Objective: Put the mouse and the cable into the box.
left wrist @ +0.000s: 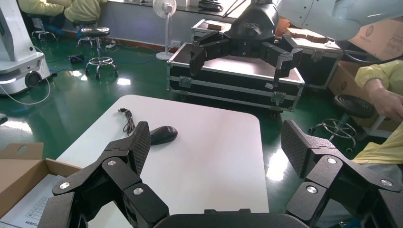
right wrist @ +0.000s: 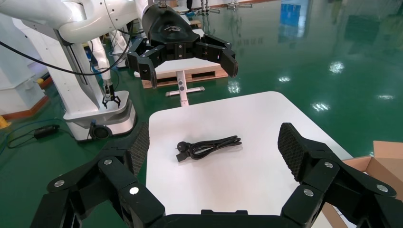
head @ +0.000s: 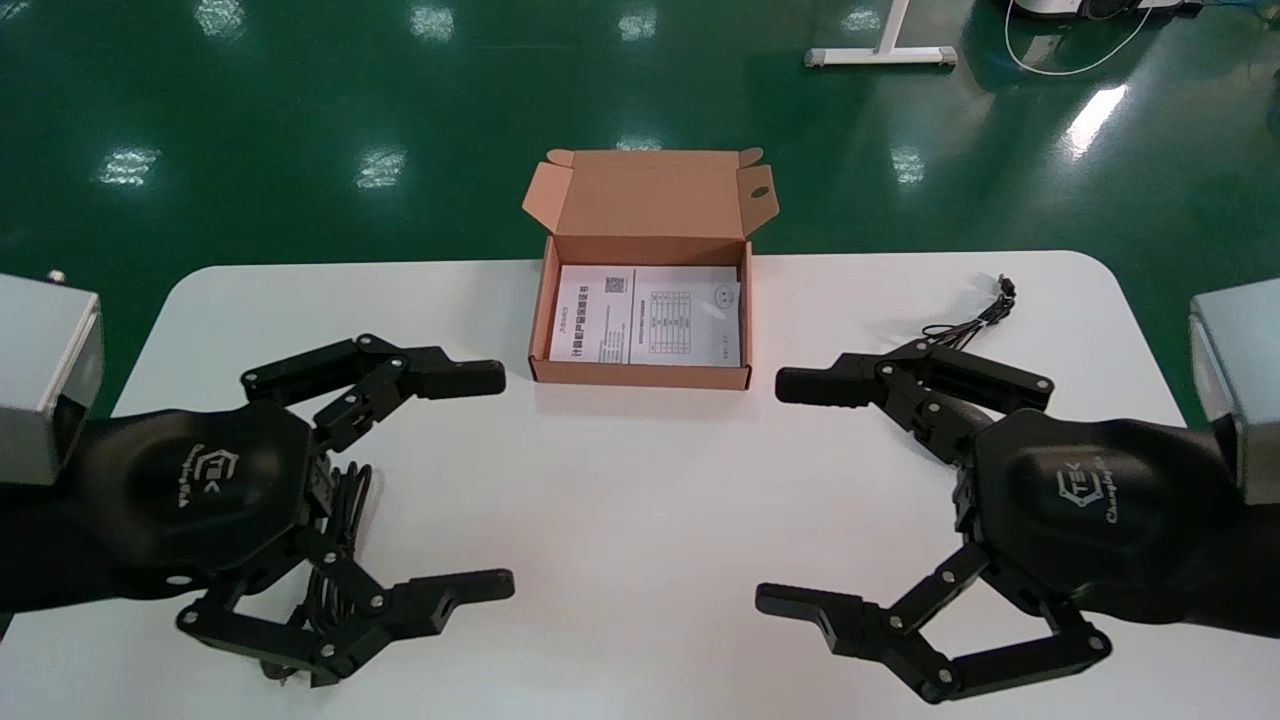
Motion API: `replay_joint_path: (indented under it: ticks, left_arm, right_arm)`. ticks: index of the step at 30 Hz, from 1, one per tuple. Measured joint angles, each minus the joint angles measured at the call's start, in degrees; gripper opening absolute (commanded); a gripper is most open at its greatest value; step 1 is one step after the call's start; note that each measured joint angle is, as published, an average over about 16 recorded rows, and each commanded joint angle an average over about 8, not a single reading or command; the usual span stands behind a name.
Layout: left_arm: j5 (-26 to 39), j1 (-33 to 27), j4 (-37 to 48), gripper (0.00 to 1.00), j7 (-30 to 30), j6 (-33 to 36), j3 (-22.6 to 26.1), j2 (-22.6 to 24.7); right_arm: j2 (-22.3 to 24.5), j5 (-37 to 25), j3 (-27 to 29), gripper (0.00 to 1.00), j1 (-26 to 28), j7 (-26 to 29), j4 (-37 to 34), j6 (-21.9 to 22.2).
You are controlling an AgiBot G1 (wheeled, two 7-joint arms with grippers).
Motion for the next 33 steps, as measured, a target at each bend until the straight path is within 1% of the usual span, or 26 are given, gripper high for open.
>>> replay_joint_path:
  ticks: [11, 18, 24, 33]
  left_arm:
    - [0.3, 0.1, 0.1, 1.0, 0.2, -0.2, 0.0, -0.1]
    - [2.3, 3.1, 0.9, 1.0, 2.3, -2.7, -0.2, -0.9]
    - [4.1, 9.7, 1.6, 1.0, 5.9, -8.3, -1.5, -2.1]
    - [4.1, 24.7, 0.8, 1.0, 13.0, -20.8, -6.0, -2.7]
  right_arm:
    - [0.1, -0.3, -0.1, 1.0, -0.1, -0.1, 0.0, 0.1]
    - [0.9, -2.9, -0.2, 1.0, -1.2, -1.4, -1.0, 2.1]
    - [1.7, -7.2, -0.5, 1.0, -3.0, -3.8, -3.5, 5.7]
    - [1.6, -14.4, -1.3, 1.0, -4.8, -10.0, -11.4, 11.3]
